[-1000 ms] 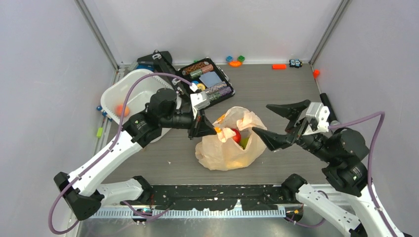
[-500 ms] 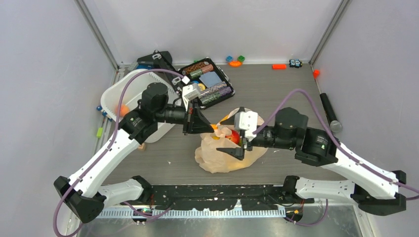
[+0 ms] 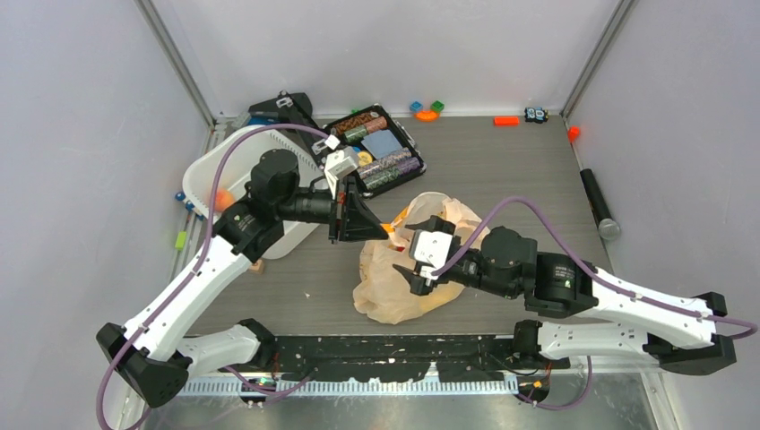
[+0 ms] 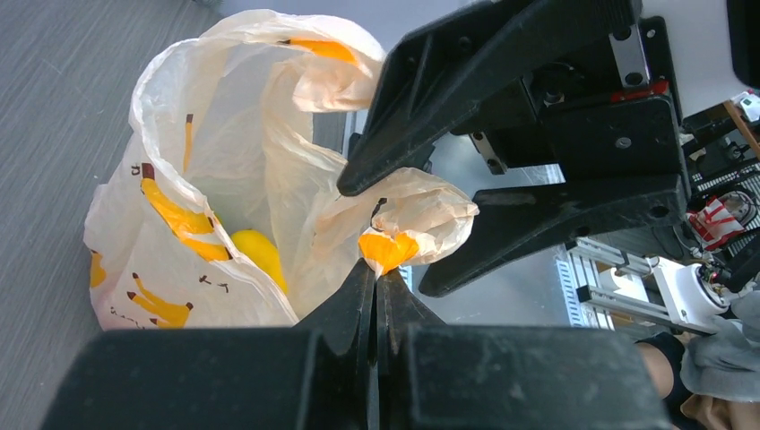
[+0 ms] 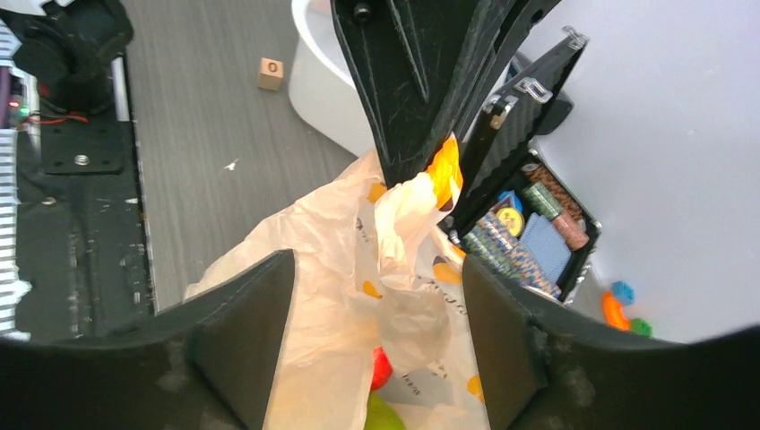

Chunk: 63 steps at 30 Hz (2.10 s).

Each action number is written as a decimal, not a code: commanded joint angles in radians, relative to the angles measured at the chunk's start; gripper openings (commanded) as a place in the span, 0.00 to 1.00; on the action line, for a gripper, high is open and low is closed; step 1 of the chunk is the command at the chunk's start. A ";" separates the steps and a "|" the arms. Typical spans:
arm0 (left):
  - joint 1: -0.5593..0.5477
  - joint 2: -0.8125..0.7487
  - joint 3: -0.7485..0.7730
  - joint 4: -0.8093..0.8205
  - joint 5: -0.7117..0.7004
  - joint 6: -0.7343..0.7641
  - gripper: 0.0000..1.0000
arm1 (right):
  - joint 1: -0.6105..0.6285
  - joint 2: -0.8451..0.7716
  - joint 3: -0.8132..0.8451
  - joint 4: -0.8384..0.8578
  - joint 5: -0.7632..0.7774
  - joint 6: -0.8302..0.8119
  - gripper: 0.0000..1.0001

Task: Place the fake fruits into the plastic bag and tie a complex knot
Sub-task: Tie the plastic bag at the center of the board.

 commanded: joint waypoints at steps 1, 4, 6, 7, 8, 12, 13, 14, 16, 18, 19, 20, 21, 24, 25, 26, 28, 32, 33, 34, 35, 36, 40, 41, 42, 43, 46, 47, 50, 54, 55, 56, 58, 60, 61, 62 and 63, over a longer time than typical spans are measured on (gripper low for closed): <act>0.007 -0.013 -0.001 0.059 0.030 -0.020 0.00 | 0.027 -0.009 -0.018 0.167 0.114 -0.031 0.63; 0.008 -0.011 0.005 0.033 0.001 0.003 0.00 | 0.027 0.002 0.003 0.167 0.117 0.001 0.34; 0.008 -0.010 0.010 0.015 -0.020 0.022 0.00 | 0.028 0.007 0.021 0.161 0.117 0.048 0.18; 0.008 -0.011 0.012 0.002 -0.033 0.038 0.02 | 0.028 0.009 0.039 0.152 0.120 0.069 0.14; 0.008 -0.015 0.017 -0.014 -0.051 0.060 0.12 | 0.028 0.014 0.051 0.145 0.125 0.122 0.08; 0.005 -0.077 -0.004 -0.037 -0.118 0.170 0.68 | 0.024 0.031 0.131 0.085 0.162 0.326 0.05; 0.005 -0.105 -0.027 -0.020 -0.146 0.194 0.75 | 0.022 0.033 0.146 0.079 0.163 0.407 0.05; 0.003 -0.135 -0.054 0.006 -0.173 0.221 0.84 | 0.018 0.032 0.152 0.078 0.158 0.446 0.05; -0.011 -0.201 -0.110 0.057 -0.244 0.276 0.92 | 0.013 0.027 0.163 0.083 0.156 0.567 0.05; -0.030 -0.263 -0.171 0.160 -0.293 0.299 0.97 | 0.010 0.022 0.164 0.100 0.169 0.677 0.05; -0.044 -0.298 -0.208 0.207 -0.330 0.298 0.99 | 0.008 0.020 0.164 0.105 0.175 0.734 0.05; -0.056 -0.321 -0.233 0.258 -0.356 0.296 0.99 | 0.007 0.021 0.166 0.109 0.176 0.778 0.05; -0.070 -0.336 -0.254 0.308 -0.380 0.296 0.99 | 0.007 0.023 0.168 0.110 0.175 0.794 0.05; -0.114 -0.337 -0.281 0.410 -0.431 0.302 0.99 | 0.008 0.036 0.170 0.118 0.173 0.850 0.05; -0.140 -0.322 -0.280 0.421 -0.454 0.317 0.99 | 0.008 0.037 0.169 0.122 0.173 0.858 0.05; -0.177 -0.305 -0.280 0.432 -0.484 0.343 0.99 | 0.008 0.040 0.168 0.124 0.175 0.874 0.05; -0.262 -0.261 -0.277 0.458 -0.530 0.412 0.99 | 0.008 0.043 0.165 0.132 0.178 0.894 0.05; -0.322 -0.186 -0.276 0.544 -0.548 0.415 0.99 | 0.008 0.042 0.171 0.134 0.193 0.922 0.05; -0.330 -0.173 -0.283 0.567 -0.561 0.415 0.99 | 0.008 0.039 0.171 0.134 0.195 0.928 0.05; -0.337 -0.161 -0.290 0.589 -0.571 0.415 0.99 | 0.008 0.038 0.171 0.134 0.194 0.927 0.05; -0.343 -0.148 -0.294 0.605 -0.580 0.416 0.99 | 0.008 0.035 0.173 0.134 0.195 0.928 0.05; -0.348 -0.136 -0.298 0.614 -0.589 0.412 0.99 | 0.008 0.033 0.173 0.134 0.197 0.926 0.05; -0.361 -0.102 -0.323 0.639 -0.594 0.363 0.91 | 0.008 0.026 0.171 0.136 0.227 0.920 0.05; -0.362 -0.098 -0.337 0.654 -0.597 0.347 0.83 | 0.008 0.025 0.170 0.138 0.237 0.916 0.05; -0.362 -0.095 -0.352 0.679 -0.605 0.318 0.73 | 0.008 0.025 0.169 0.139 0.243 0.913 0.05; -0.362 -0.094 -0.370 0.706 -0.612 0.293 0.64 | 0.008 0.026 0.168 0.140 0.256 0.909 0.05; -0.362 -0.092 -0.396 0.736 -0.656 0.220 0.23 | 0.006 0.030 0.164 0.143 0.298 0.893 0.05; -0.361 -0.097 -0.395 0.719 -0.681 0.204 0.11 | -0.005 0.032 0.166 0.142 0.306 0.879 0.08; -0.351 -0.121 -0.361 0.597 -0.700 0.179 0.00 | -0.062 0.037 0.182 0.140 0.278 0.827 0.34; -0.273 -0.133 -0.261 0.344 -0.579 0.125 0.00 | -0.188 0.044 0.226 0.114 0.187 0.723 0.83; -0.239 -0.131 -0.244 0.296 -0.534 0.110 0.00 | -0.232 0.044 0.231 0.113 0.172 0.703 0.91; -0.206 -0.129 -0.231 0.259 -0.482 0.098 0.00 | -0.254 0.043 0.238 0.113 0.136 0.664 0.93; -0.128 -0.120 -0.207 0.189 -0.358 0.095 0.00 | -0.328 0.044 0.246 0.115 0.065 0.605 0.99; -0.068 -0.112 -0.188 0.137 -0.250 0.101 0.00 | -0.450 0.050 0.245 0.120 -0.041 0.553 0.97; -0.039 -0.110 -0.187 0.127 -0.202 0.102 0.00 | -0.480 0.052 0.240 0.119 -0.134 0.539 0.97; -0.016 -0.106 -0.181 0.110 -0.166 0.102 0.00 | -0.541 0.057 0.237 0.121 -0.182 0.501 0.97; 0.006 -0.101 -0.173 0.090 -0.133 0.107 0.00 | -0.567 0.057 0.224 0.121 -0.254 0.455 0.97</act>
